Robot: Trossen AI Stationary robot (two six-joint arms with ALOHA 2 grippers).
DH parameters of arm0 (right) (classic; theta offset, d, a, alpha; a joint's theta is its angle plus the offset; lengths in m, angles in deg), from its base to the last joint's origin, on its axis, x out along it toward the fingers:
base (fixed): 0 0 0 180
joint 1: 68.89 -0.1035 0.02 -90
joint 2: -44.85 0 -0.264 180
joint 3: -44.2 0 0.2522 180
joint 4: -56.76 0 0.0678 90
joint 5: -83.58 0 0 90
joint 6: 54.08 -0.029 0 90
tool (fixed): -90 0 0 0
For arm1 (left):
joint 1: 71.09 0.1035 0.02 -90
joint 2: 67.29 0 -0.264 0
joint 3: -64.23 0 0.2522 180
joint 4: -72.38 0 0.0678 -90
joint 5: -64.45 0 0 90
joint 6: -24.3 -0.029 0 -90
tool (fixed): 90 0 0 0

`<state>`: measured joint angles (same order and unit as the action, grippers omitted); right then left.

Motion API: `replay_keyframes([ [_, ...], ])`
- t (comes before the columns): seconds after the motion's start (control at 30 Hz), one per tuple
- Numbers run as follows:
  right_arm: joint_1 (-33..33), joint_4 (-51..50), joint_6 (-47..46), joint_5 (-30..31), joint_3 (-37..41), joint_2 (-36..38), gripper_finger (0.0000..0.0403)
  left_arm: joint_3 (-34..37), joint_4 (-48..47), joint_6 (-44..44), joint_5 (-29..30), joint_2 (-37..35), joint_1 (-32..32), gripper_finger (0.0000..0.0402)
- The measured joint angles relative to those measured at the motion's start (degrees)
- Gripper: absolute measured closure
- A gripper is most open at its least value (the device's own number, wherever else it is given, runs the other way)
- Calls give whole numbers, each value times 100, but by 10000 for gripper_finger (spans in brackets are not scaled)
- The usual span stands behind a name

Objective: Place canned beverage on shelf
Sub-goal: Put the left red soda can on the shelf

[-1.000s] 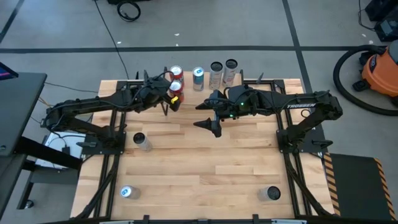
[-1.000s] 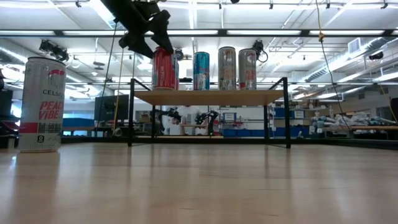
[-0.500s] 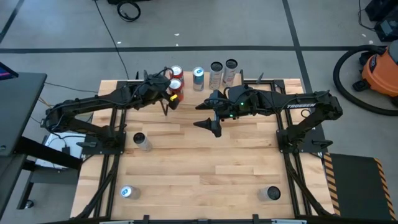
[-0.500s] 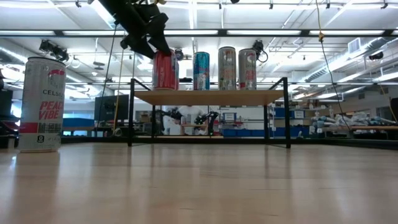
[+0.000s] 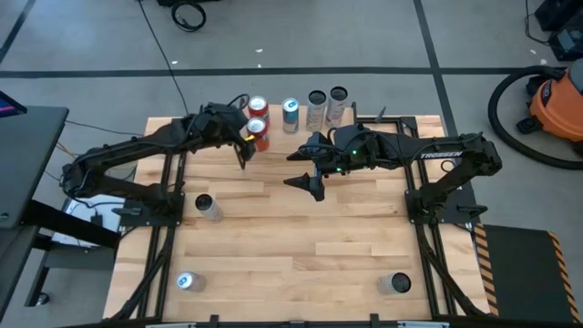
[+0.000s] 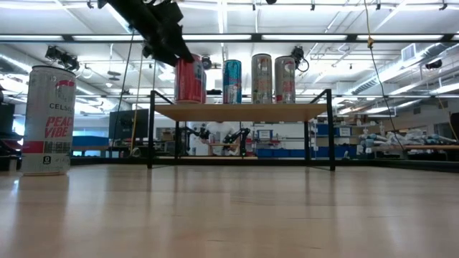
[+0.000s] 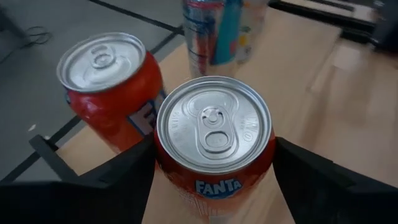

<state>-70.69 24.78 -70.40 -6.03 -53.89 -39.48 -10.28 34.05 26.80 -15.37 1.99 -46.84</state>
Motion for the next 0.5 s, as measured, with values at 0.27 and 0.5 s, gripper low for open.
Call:
replay_keyframes([
  [0.27, 0, -35, -1, 0, 0, 0, 34, 2, -185, -678, -674, -123, 421, 102],
  [0.5, 0, -39, -13, 0, 0, 0, 34, 7, -189, -1421, -1526, -121, 863, 102],
])
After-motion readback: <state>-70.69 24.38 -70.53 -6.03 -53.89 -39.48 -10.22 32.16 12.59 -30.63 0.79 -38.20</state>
